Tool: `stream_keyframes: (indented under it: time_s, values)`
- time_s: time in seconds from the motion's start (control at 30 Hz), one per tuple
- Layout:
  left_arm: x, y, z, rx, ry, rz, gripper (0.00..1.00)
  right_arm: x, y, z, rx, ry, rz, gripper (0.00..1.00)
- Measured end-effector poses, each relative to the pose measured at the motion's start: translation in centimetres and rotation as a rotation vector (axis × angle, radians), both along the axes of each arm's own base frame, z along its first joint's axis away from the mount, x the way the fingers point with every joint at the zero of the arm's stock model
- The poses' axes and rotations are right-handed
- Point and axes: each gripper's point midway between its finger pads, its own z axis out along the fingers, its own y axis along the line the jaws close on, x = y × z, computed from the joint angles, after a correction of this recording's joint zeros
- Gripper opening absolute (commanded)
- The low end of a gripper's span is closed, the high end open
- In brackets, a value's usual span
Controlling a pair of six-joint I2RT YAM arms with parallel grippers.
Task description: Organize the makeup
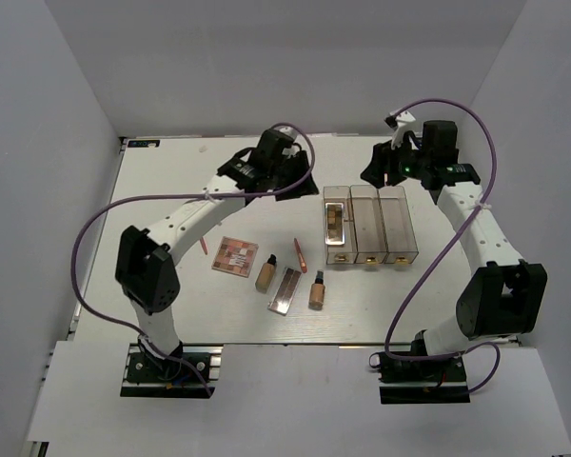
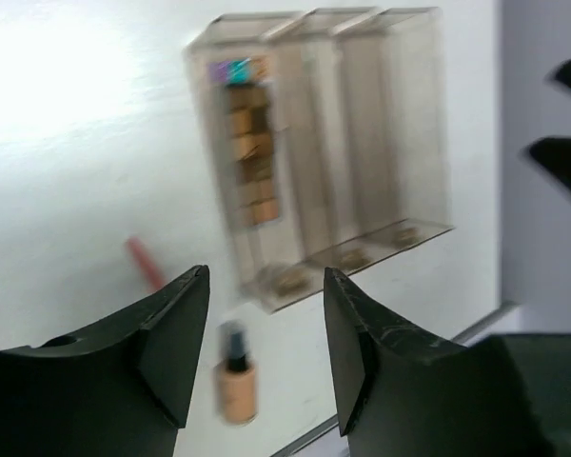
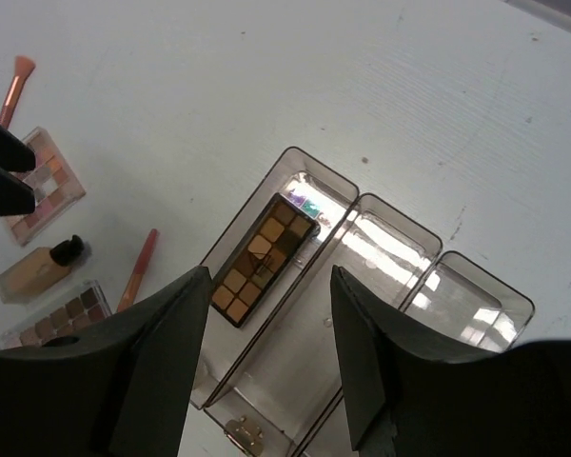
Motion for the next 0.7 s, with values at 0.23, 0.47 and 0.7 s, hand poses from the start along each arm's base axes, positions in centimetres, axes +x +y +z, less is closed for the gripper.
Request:
stream_keyframes:
  time_s: [0.23, 0.47, 0.7]
  values:
    - [-4.1, 5.7, -5.8, 0.216, 0.081, -0.018, 0.82, -2.4, 1.7, -0.9, 0.006, 0.028, 0.169, 0.62]
    - [-7.9, 6.2, -8.4, 0.298, 0.149, -0.21, 0.86, -4.0, 3.0, -3.0, 0.006, 0.1, 0.269, 0.62]
    - [-11.2, 5.7, -10.2, 0.33, 0.201, -0.322, 0.84, -4.2, 3.3, -3.2, 0.004, 0.107, 0.281, 0.62]
